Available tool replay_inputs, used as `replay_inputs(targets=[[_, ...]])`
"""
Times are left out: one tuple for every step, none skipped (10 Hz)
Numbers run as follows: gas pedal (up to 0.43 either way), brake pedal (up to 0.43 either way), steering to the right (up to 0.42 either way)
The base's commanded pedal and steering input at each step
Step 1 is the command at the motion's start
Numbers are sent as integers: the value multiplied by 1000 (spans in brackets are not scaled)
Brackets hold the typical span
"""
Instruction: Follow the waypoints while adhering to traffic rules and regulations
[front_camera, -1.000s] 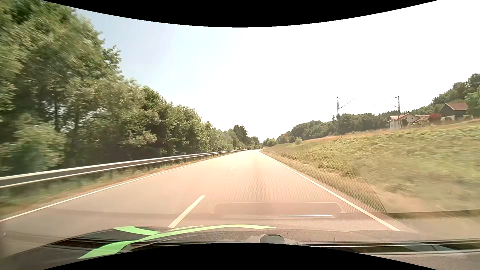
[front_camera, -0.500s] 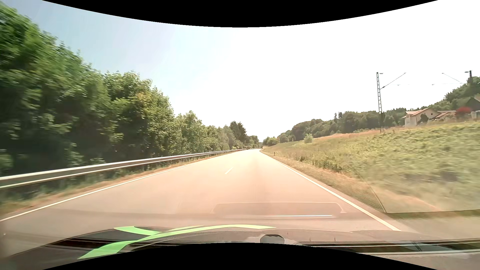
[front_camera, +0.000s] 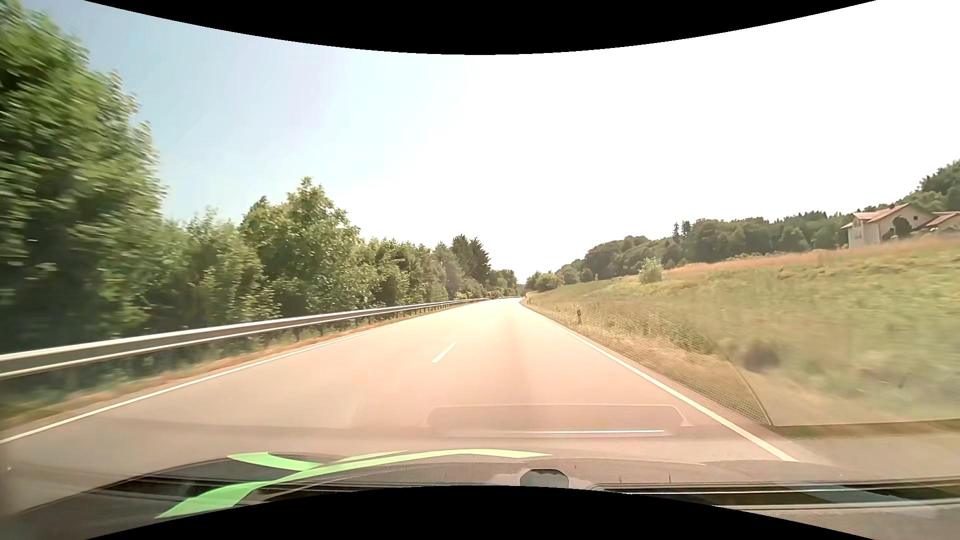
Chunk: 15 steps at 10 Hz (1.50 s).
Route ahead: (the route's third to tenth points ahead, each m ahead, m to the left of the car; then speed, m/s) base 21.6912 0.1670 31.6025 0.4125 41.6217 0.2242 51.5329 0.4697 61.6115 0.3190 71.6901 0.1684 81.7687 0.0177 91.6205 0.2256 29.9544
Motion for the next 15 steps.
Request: replay_inputs(targets=[[287, 0, -1], [287, 0, -1], [268, 0, -1], [248, 0, -1], [240, 0, -1], [240, 0, -1], [240, 0, -1], [240, 0, -2], [240, 0, -2], [240, 0, -1], [240, 0, -2], [240, 0, -2], [240, 0, -1], [228, 0, -2], [228, 0, -2]])
